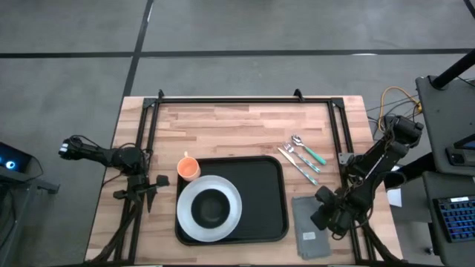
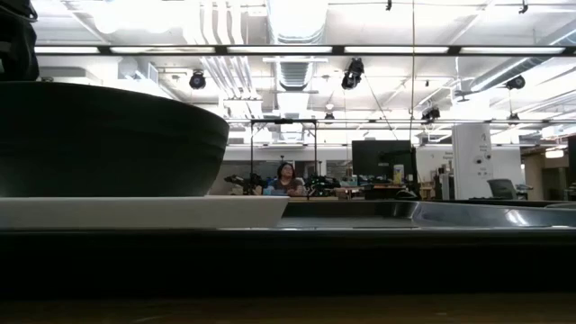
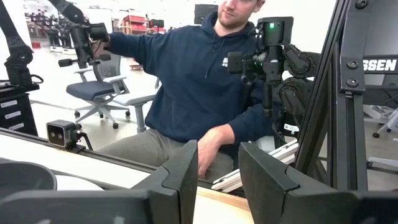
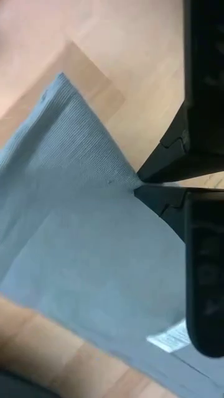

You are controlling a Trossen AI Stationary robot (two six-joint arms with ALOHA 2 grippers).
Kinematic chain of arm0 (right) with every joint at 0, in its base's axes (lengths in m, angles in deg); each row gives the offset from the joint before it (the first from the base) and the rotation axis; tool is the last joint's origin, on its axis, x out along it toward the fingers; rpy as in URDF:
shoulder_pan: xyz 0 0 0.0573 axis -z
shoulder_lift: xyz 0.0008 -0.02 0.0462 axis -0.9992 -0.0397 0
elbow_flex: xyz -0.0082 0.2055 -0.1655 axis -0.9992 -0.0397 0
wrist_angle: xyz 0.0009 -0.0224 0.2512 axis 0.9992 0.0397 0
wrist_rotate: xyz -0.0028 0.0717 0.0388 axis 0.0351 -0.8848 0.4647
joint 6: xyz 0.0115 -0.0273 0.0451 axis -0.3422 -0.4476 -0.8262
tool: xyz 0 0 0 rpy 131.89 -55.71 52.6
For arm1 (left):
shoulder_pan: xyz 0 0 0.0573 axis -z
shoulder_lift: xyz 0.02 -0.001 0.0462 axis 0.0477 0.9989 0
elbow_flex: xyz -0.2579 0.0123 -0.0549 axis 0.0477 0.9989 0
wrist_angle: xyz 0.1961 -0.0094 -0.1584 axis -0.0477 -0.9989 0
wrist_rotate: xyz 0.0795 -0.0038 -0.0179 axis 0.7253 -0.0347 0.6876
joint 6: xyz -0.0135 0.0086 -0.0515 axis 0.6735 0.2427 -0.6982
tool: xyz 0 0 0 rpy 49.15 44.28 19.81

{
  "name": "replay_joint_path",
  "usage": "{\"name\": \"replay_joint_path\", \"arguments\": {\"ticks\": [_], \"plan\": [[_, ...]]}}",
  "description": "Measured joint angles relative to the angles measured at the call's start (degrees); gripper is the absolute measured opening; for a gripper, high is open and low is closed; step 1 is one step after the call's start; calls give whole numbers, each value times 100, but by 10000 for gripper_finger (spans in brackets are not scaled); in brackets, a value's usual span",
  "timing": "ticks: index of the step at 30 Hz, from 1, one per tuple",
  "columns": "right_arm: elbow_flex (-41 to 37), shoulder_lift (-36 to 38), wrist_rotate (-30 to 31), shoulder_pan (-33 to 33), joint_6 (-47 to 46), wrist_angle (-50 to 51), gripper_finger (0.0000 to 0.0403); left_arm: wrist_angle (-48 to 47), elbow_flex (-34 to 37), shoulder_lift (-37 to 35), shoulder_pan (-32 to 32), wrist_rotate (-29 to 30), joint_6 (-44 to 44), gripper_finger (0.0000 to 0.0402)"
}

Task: Set up tray
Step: Put the gray table napkin to the right of the white plate on the black table tray

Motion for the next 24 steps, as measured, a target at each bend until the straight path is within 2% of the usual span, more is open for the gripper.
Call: {"name": "replay_joint_path", "arguments": {"ticks": [6, 12, 17, 24], "plan": [[566, 6, 91, 2, 703, 655, 8, 2, 0, 2, 1, 0, 2, 98], [999, 8, 231, 9, 1831, 726, 8, 2, 0, 2, -1, 2, 2, 98], [1224, 8, 253, 11, 2306, 773, 8, 0, 0, 2, 2, 0, 1, 98], [1616, -40, 754, 64, 3260, 587, 8, 0, 0, 2, -1, 2, 0, 98]]}}
